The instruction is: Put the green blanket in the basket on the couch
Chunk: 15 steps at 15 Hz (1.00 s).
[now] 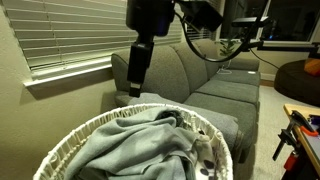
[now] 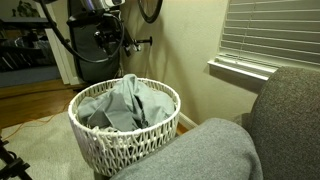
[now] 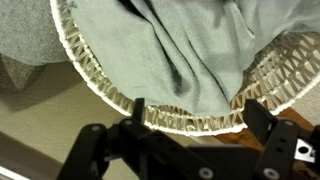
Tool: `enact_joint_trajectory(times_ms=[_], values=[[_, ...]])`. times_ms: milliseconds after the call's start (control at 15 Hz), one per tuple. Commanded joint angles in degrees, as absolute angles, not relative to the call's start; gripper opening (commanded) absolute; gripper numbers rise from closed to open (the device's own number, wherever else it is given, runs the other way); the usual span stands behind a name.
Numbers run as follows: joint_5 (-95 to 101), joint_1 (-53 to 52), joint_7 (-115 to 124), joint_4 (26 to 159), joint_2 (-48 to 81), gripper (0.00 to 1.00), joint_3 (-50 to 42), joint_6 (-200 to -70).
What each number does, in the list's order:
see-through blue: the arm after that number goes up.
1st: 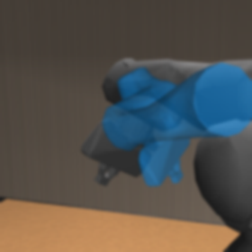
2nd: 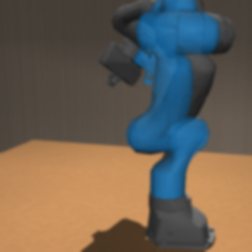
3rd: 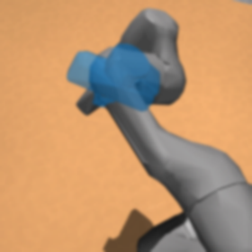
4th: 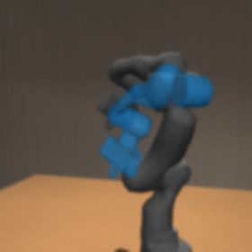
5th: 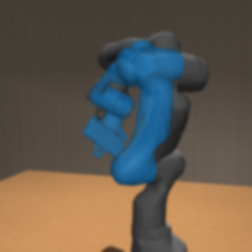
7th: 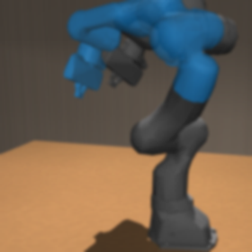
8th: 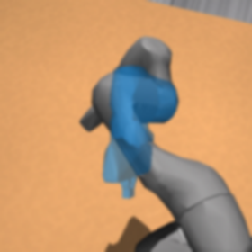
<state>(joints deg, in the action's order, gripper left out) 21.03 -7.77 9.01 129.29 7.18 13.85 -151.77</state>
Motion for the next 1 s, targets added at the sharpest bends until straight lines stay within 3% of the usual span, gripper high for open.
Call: enact_joint_trajectory(times_ms=[0,933], values=[[22.17,-9.88,8.58,126.5,11.55,1.0,10.7,-153.67],[19.24,-14.39,7.15,116.87,27.43,1.0,6.85,-156.71]])
